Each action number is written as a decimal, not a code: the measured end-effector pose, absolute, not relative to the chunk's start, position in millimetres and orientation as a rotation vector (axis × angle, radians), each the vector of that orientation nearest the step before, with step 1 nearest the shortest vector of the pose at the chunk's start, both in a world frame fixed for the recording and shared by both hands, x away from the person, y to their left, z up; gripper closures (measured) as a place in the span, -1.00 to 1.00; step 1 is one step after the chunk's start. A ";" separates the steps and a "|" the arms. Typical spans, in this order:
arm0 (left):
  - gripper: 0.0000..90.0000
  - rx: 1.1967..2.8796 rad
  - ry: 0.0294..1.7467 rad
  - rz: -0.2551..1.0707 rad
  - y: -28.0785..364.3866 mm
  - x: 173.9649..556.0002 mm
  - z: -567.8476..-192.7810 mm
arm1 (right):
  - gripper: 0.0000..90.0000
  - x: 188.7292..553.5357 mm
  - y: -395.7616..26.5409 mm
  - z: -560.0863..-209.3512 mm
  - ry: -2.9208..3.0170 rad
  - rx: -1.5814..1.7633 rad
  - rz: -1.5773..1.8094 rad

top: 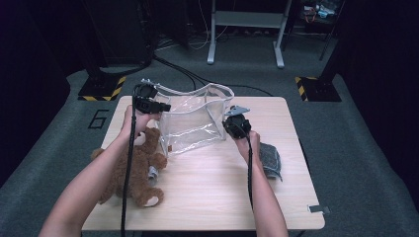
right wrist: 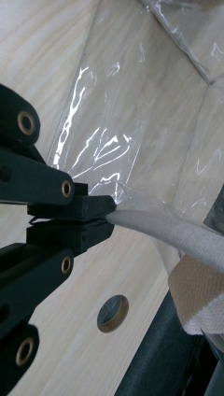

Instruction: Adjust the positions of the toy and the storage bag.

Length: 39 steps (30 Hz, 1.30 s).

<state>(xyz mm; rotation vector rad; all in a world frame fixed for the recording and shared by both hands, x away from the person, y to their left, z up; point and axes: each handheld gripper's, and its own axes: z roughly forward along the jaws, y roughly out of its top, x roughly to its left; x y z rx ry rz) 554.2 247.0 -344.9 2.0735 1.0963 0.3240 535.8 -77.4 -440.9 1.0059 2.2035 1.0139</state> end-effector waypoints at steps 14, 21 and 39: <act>0.87 2.069 1.059 0.313 234.2 553.1 -346.3 | 0.96 500.6 -93.0 -441.7 2.178 1.048 1.038; 0.87 2.065 1.037 0.296 228.3 549.4 -346.6 | 0.96 482.6 -102.1 -441.6 2.169 1.072 1.042; 0.89 2.036 1.034 0.207 232.5 529.5 -344.4 | 0.97 431.2 -113.1 -433.6 2.160 1.078 1.063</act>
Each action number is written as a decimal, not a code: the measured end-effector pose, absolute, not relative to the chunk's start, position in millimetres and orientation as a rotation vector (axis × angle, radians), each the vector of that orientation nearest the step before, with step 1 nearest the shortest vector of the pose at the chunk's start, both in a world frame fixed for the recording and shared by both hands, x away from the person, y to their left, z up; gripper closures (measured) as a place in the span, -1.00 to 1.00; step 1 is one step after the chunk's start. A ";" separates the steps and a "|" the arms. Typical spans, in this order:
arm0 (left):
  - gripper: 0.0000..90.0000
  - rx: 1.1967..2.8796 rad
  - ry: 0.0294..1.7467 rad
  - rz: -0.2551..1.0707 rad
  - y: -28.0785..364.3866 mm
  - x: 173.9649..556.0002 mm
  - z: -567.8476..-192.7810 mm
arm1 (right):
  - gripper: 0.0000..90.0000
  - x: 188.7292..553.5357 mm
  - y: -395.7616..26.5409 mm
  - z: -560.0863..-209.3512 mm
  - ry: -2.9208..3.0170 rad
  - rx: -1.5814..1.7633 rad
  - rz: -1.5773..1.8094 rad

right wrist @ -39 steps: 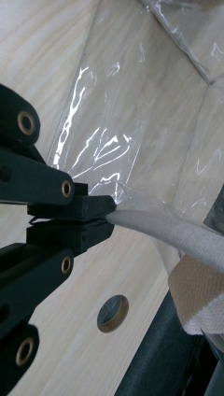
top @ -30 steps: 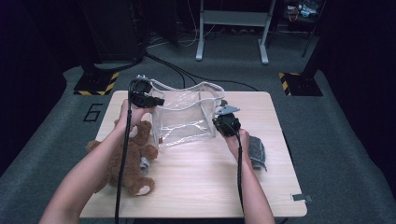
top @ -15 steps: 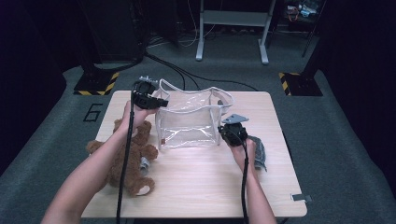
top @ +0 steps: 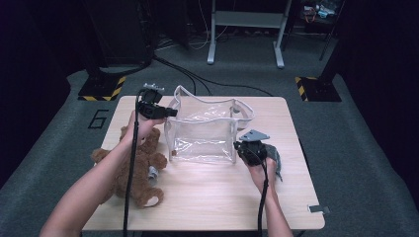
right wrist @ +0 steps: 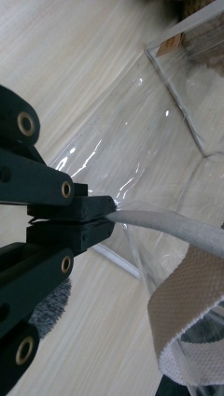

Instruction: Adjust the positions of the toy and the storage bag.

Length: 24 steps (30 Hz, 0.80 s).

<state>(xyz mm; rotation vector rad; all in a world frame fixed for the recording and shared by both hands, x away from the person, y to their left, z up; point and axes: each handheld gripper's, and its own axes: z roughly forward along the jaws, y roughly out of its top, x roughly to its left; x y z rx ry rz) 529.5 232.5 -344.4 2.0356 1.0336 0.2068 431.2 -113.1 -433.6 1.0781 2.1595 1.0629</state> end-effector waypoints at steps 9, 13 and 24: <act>0.88 2.064 0.997 0.205 232.4 511.5 -343.3 | 0.96 406.5 -117.5 -433.5 2.159 1.068 1.094; 0.38 2.085 1.028 0.222 233.1 515.3 -342.1 | 0.81 406.7 -116.4 -435.0 2.159 1.072 1.099; 0.94 2.062 1.039 0.098 232.3 516.0 -342.7 | 0.95 411.3 -108.7 -433.0 2.168 1.032 1.064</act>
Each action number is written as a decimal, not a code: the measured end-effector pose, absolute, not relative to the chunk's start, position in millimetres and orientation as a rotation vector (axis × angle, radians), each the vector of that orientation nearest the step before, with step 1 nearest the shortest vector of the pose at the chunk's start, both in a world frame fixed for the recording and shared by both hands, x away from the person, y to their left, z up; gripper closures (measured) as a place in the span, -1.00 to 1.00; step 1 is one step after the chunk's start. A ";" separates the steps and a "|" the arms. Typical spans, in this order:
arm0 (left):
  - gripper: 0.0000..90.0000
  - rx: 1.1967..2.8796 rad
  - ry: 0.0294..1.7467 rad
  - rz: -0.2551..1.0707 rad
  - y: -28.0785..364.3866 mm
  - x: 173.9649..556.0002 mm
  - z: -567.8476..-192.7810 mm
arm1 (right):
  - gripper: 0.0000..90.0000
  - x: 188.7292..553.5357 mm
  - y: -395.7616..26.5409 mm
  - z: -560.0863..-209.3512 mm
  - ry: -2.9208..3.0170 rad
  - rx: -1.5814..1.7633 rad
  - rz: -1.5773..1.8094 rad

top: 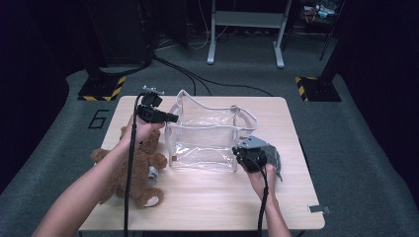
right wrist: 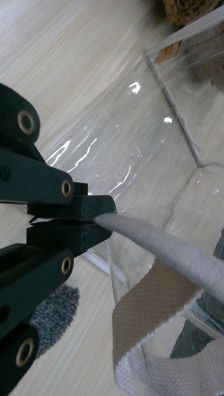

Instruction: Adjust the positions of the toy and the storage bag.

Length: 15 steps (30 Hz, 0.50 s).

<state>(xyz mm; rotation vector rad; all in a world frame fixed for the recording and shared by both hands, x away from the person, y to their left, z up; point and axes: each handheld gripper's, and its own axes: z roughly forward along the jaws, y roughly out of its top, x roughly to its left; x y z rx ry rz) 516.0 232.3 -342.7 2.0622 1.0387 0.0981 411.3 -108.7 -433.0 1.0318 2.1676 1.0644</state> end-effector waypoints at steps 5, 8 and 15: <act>0.94 2.062 1.049 0.097 230.4 505.5 -341.9 | 0.95 408.6 -114.6 -430.7 2.163 1.045 1.096; 0.94 2.072 1.042 0.098 228.7 495.0 -341.5 | 0.95 406.4 -118.2 -431.6 2.176 1.044 1.118; 0.93 2.057 1.042 0.091 229.9 478.5 -343.3 | 0.95 389.9 -122.4 -432.5 2.183 1.048 1.138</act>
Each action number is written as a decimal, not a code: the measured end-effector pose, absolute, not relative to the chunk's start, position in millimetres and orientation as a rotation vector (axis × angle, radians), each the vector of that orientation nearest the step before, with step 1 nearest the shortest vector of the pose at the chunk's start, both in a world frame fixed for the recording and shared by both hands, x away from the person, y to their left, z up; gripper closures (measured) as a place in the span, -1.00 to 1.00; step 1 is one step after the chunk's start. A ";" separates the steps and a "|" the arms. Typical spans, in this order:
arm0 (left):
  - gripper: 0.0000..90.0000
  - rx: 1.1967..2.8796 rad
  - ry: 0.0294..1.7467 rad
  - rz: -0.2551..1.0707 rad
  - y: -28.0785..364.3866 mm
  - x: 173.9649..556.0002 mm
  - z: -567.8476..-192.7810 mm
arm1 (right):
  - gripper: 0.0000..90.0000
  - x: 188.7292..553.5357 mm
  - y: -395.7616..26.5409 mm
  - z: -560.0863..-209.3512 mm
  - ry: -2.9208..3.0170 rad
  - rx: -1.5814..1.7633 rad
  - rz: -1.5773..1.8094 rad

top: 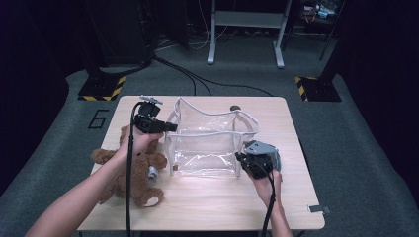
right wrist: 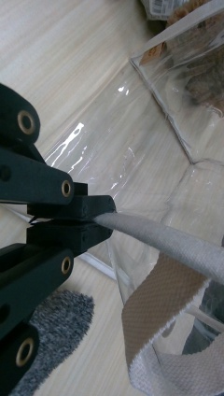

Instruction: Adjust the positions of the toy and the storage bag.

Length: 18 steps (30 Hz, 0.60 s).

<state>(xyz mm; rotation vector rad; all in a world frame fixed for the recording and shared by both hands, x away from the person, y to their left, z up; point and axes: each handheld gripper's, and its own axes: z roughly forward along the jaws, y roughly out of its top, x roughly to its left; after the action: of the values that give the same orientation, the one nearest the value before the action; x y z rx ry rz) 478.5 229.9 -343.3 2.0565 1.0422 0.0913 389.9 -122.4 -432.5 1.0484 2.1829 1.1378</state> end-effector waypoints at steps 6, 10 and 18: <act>0.93 2.055 1.034 0.095 232.8 472.0 -343.4 | 0.95 376.1 -119.7 -435.0 2.178 1.037 1.144; 0.92 2.046 1.021 0.099 233.3 466.2 -344.3 | 0.94 374.8 -121.6 -437.3 2.176 1.043 1.159; -0.10 1.990 1.036 0.121 244.6 466.7 -342.8 | 0.15 371.6 -126.1 -440.1 2.158 1.086 1.162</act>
<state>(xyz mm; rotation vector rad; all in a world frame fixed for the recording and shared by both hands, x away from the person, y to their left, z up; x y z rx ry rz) 466.7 244.6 -342.8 1.9897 1.0355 0.1215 371.6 -126.1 -440.1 1.0865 2.1582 1.1620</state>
